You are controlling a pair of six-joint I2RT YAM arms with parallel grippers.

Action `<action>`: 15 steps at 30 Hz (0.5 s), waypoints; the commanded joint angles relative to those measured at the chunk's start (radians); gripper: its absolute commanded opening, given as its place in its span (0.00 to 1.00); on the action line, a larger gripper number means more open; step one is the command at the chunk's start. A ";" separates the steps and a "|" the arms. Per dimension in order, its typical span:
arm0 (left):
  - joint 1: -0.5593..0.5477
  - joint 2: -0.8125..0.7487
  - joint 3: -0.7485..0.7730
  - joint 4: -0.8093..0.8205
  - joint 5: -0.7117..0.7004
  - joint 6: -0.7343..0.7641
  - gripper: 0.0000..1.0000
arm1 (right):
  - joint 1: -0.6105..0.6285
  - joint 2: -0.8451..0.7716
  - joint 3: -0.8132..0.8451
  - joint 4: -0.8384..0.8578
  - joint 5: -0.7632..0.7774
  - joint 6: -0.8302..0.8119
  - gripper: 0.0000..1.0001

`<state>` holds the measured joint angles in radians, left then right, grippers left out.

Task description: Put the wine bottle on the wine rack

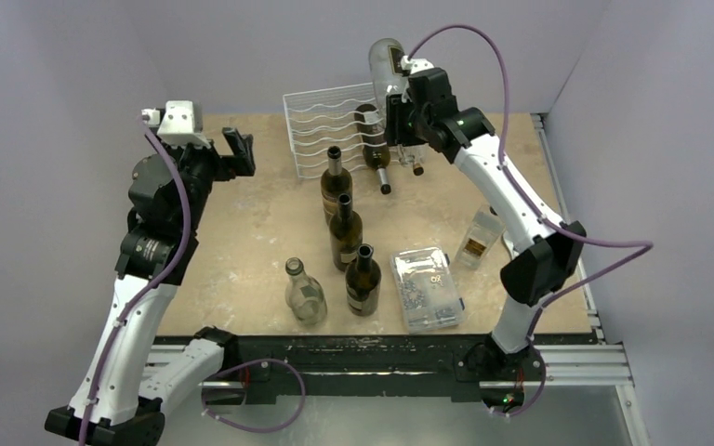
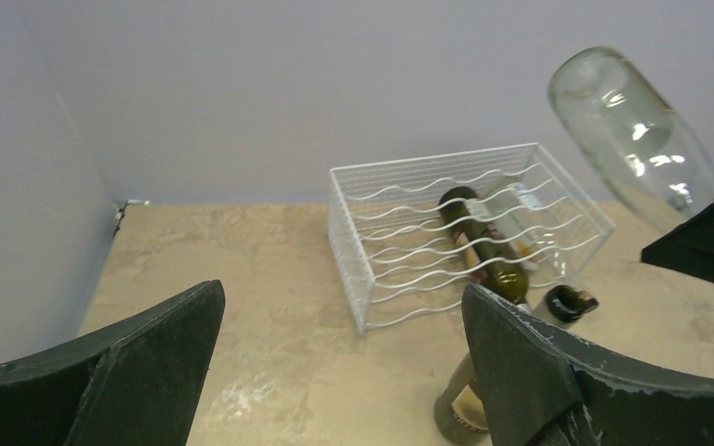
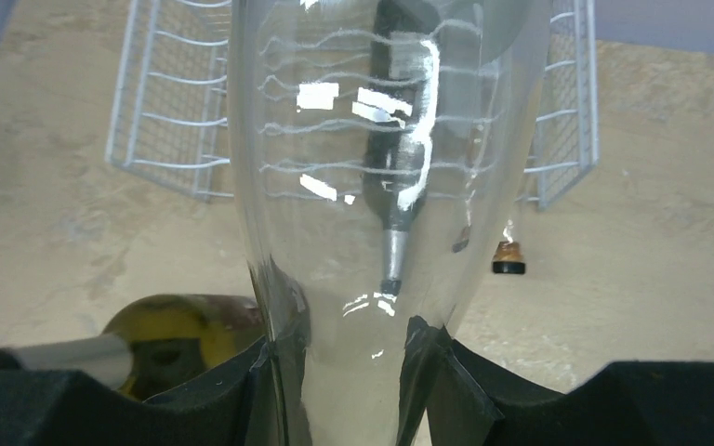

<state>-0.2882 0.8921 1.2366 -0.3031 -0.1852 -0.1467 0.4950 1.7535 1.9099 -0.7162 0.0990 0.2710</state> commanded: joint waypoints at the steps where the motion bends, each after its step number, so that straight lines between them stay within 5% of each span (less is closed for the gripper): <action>1: 0.085 -0.040 -0.071 0.103 0.067 -0.050 1.00 | -0.010 0.013 0.190 0.152 0.160 -0.137 0.00; 15: 0.133 0.009 -0.069 0.084 0.122 -0.037 1.00 | -0.087 0.298 0.465 0.108 0.137 -0.209 0.00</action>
<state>-0.1635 0.8913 1.1580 -0.2584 -0.1047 -0.1692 0.4427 2.0975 2.2459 -0.7971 0.2169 0.1047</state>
